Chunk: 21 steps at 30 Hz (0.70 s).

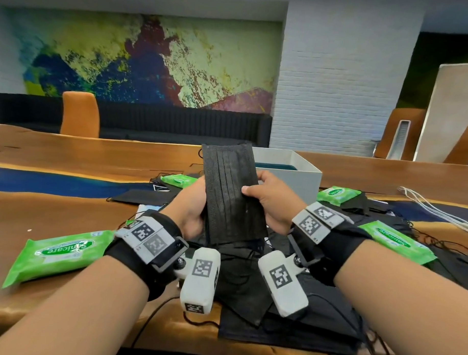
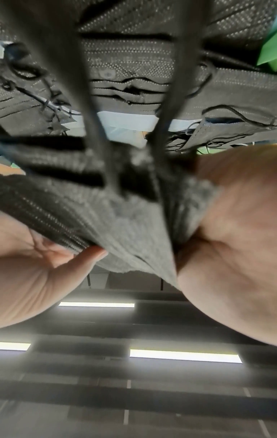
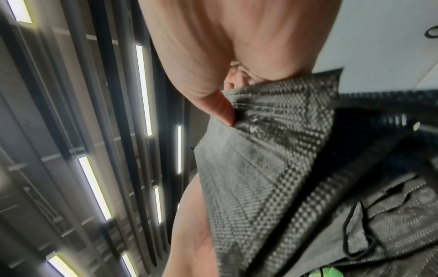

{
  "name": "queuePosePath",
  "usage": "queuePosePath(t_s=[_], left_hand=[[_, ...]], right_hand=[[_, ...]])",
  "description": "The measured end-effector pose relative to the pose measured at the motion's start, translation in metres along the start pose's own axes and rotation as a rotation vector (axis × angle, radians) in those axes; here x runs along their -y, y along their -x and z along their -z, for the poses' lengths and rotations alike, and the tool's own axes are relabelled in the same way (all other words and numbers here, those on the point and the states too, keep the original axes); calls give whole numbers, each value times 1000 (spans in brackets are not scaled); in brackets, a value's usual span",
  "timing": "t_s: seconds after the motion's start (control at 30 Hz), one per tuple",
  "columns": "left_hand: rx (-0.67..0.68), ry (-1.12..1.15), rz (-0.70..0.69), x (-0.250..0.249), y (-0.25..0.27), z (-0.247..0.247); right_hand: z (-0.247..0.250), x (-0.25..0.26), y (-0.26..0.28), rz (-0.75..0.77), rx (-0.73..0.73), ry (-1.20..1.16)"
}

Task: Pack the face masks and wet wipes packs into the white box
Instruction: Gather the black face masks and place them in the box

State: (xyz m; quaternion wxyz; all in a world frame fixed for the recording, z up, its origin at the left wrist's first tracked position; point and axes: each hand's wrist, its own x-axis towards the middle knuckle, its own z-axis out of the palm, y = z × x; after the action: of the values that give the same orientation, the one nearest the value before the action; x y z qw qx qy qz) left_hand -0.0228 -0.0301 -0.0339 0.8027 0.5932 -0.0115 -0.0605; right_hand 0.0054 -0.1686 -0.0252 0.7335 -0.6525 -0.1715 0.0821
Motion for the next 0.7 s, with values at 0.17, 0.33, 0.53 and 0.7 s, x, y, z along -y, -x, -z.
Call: queuePosePath(t_s=[0.17,0.33,0.53,0.7], left_hand=[[-93,13,-28,1,-1,16],[-27,-30,-24,-2,4,21],[-149,-117,-93,-13,14,48],[-230,-6,-195,-44,23,81]], right_hand=[[-8,-9,-3,-4,-54,33],[-18,-13,-6,-10,-67,94],[-13,-17,-16,-47,-63,246],[0,-19,-35,-343,58,619]])
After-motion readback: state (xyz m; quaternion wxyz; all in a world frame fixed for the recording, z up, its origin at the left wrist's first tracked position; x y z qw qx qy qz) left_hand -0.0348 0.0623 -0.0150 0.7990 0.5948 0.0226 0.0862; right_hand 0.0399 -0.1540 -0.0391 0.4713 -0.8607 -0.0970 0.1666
